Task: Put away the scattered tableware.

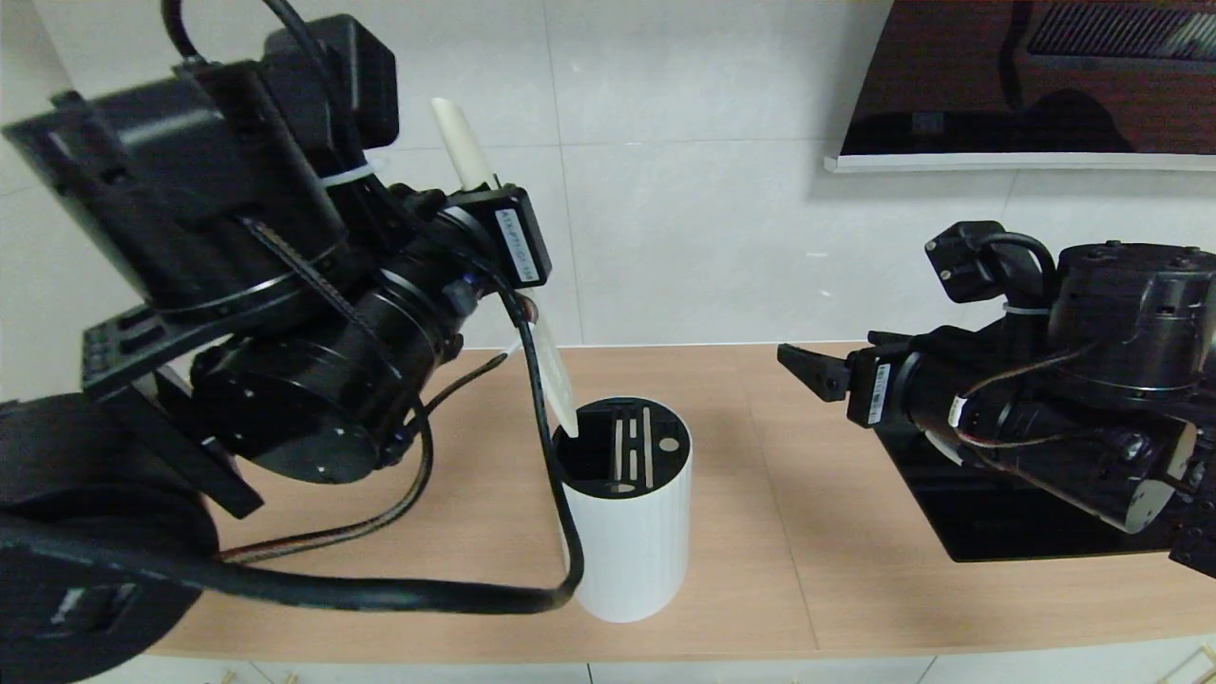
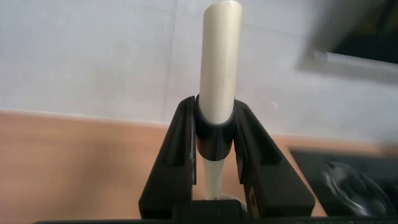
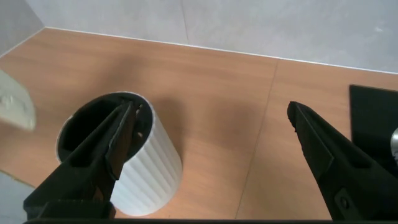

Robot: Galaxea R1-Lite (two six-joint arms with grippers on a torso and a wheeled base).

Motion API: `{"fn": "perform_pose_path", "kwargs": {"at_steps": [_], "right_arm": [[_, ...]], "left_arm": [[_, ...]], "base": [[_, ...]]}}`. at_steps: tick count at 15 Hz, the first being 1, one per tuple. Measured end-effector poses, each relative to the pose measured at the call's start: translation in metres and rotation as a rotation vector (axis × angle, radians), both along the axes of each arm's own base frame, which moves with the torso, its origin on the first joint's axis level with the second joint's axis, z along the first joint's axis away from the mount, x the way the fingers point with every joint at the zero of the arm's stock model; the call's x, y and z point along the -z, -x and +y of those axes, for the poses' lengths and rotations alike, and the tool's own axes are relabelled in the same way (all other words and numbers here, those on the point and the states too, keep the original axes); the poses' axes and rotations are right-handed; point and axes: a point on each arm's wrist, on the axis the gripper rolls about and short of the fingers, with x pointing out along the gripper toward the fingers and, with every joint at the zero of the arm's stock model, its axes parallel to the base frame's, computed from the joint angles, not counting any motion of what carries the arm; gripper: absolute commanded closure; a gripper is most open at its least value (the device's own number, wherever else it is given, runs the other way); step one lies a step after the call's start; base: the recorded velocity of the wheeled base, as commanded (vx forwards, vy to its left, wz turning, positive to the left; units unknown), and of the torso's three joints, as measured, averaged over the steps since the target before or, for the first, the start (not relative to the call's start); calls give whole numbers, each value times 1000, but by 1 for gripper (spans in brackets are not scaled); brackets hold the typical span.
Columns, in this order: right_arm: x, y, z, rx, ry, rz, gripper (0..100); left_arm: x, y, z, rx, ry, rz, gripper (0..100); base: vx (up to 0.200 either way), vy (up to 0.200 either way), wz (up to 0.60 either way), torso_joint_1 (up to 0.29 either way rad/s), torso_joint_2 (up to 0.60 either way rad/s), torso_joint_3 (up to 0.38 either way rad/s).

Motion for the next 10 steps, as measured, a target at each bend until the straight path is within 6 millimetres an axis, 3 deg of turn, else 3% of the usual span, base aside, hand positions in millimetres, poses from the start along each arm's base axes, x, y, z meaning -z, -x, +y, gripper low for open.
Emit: {"fn": "perform_pose_path", "kwargs": {"at_steps": [10], "right_arm": [[6,-1,1,0,13,16,0]], "left_arm": [[34,-20,-25,-10,-22,15,100]], "base": [[0,0,0,0,0,0]]}}
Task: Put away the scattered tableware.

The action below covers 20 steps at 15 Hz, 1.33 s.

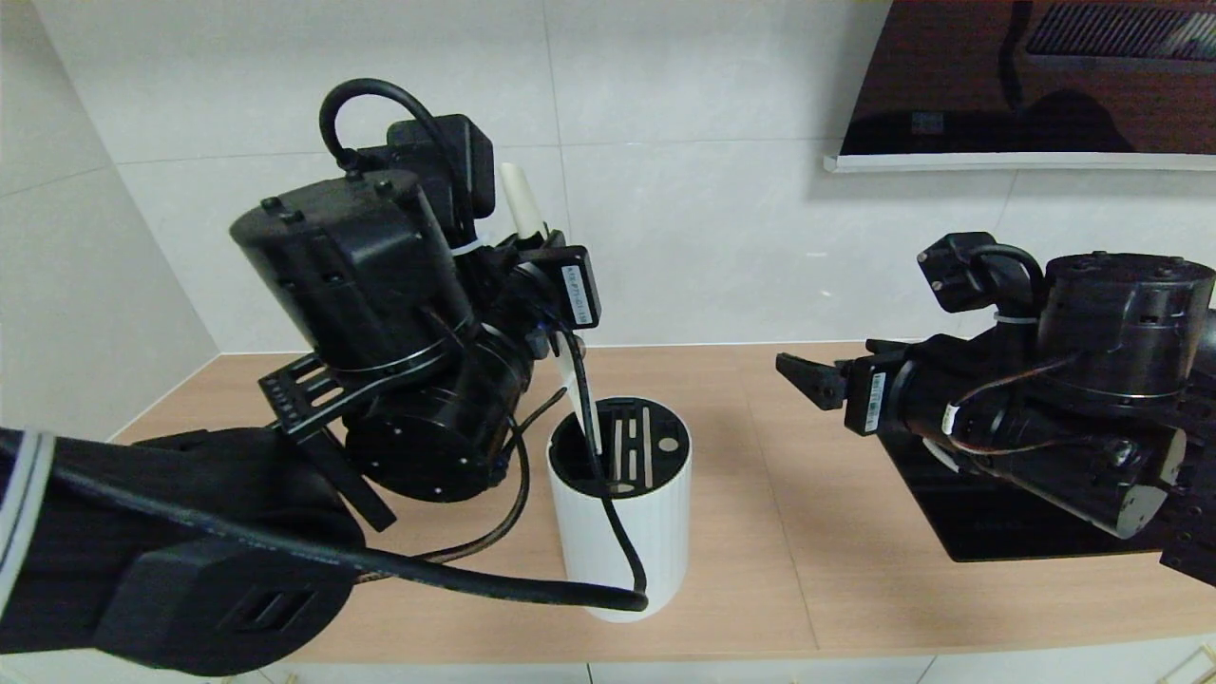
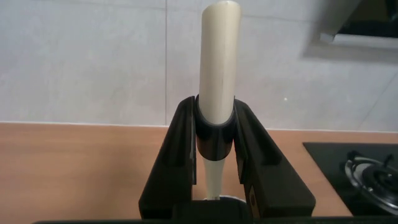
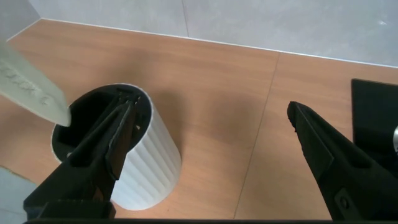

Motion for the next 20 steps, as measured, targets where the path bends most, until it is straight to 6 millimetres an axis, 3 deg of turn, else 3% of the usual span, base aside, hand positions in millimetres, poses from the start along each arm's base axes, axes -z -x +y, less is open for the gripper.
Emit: {"fn": "perform_pose_path", "kwargs": {"at_steps": [9,20], "right_arm": [[2,0,1,-2,4,7,0],[5,-1,2,-2,11,16,0]], "left_arm": [[35,-10,-14,7,-62,70,100],[97,-22,-30,-6,-122,183,100]], "base": [[0,0,0,0,0,0],[0,0,0,0,0,0]]}}
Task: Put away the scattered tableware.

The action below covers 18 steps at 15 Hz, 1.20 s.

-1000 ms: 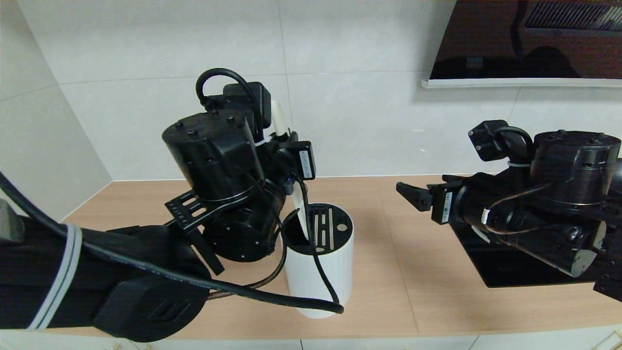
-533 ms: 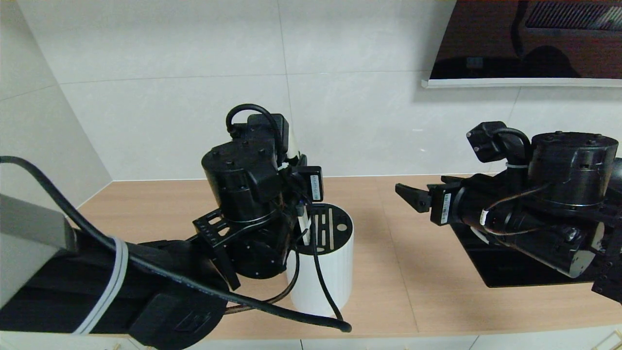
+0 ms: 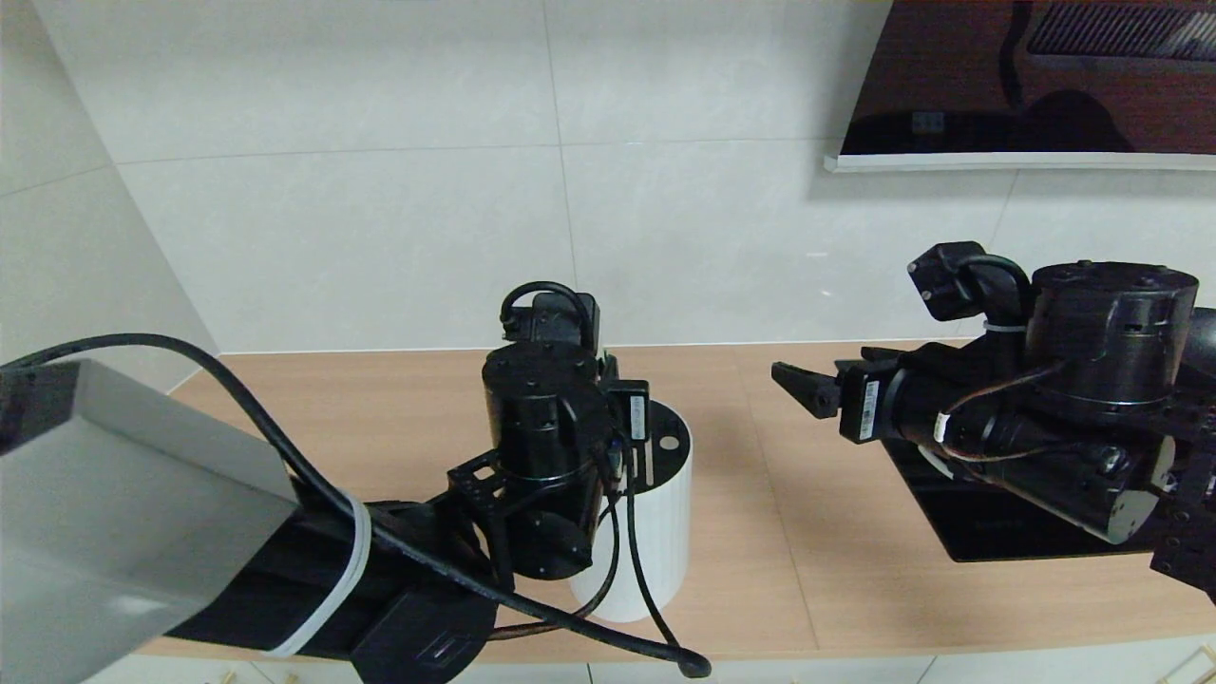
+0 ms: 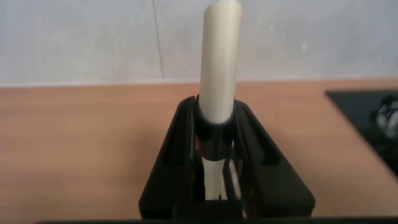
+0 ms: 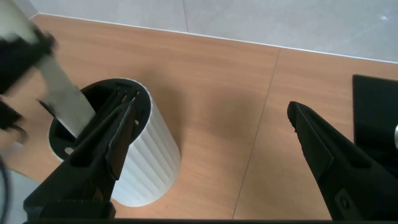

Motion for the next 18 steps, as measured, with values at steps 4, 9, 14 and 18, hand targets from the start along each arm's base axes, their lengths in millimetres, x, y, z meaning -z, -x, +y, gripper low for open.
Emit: {"fn": "perform_pose_path", "kwargs": {"at_steps": [4,9,14,18], "right_arm": [[1,0,1,-1,2,3,0],[1,-1,1,0,3,4,0],[1,-1,1,1,2,4,0],[2,-1,0,2,4,5,0]], "left_arm": [[15,-2,-2,1,-33,33,100],[21,-3,-3,1,-46,46,100],[22,-3,-3,1,-47,48,0],[22,-3,-3,0,-47,47,0]], "base": [[0,0,0,0,0,0],[0,0,0,0,0,0],[0,0,0,0,0,0],[0,0,0,0,0,0]]}}
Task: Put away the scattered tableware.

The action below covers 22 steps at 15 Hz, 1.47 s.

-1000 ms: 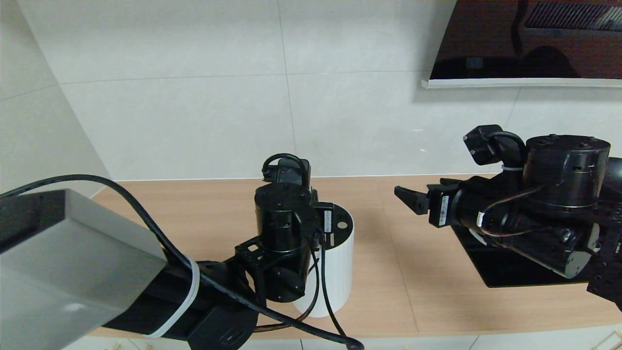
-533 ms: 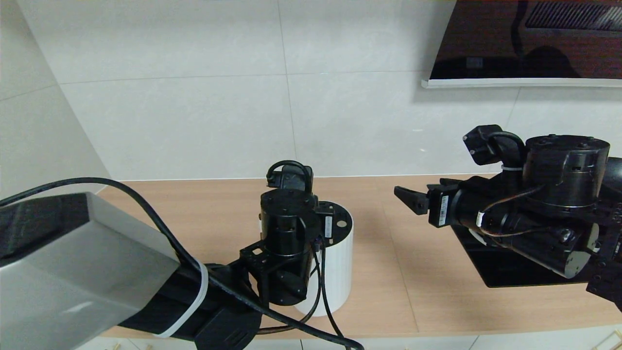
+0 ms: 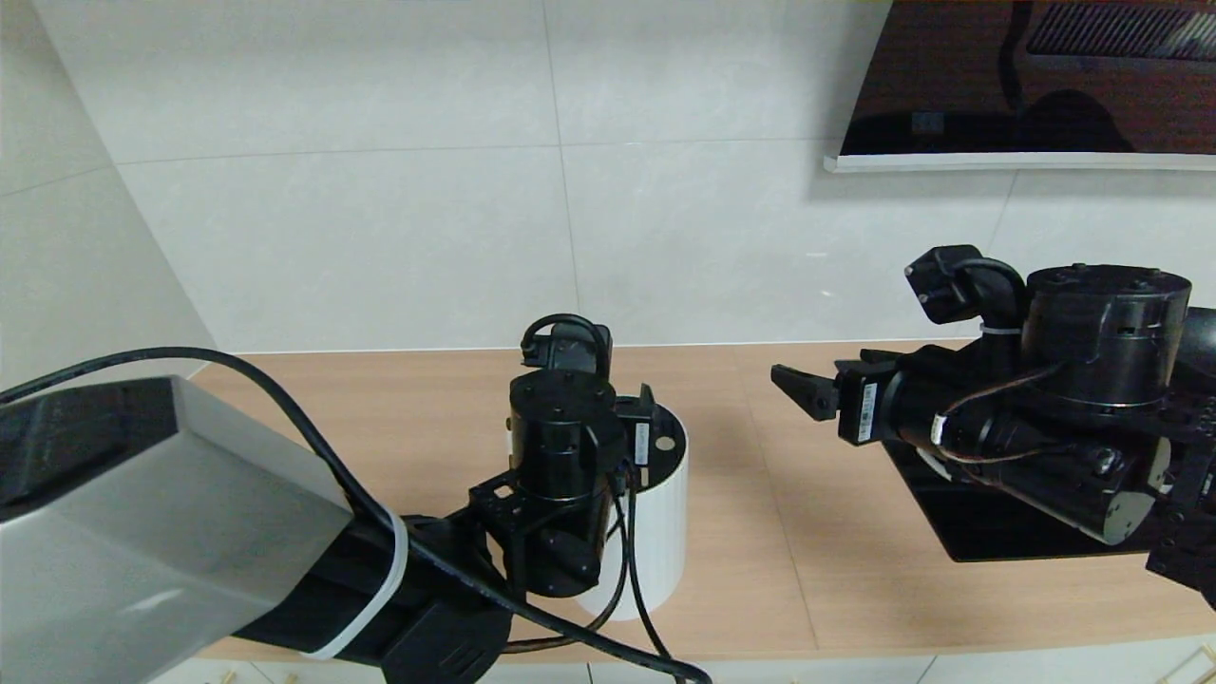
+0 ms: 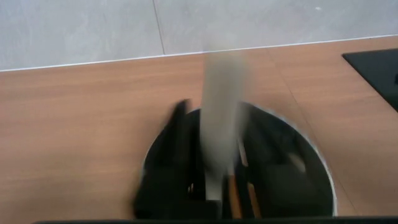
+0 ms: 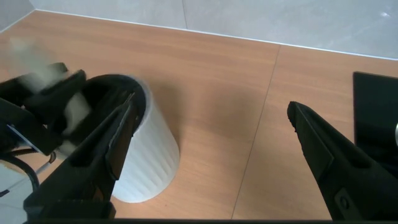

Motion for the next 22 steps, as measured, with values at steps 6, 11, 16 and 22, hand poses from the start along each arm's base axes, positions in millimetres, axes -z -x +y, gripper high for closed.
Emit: {"fn": "perform_pose_path", "kwargs": {"at_steps": [6,11,16,22], "right_arm": [[0,0,0,1,1,0,0],[2,1,0,1,3,4,0],[-15,4,-7,14,-42,-60,0],[-61,56,-58,73,-151,-240,0]], "left_arm": [[-2,2,2,0,5,-1,0],[-27,18,17,11,29,-24,0],[-83,49,50,107,153,-129,0],[-167,114,151,218,276,-362,0]], "base": [[0,0,0,0,0,0],[0,0,0,0,0,0],[0,0,0,0,0,0],[0,0,0,0,0,0]]}}
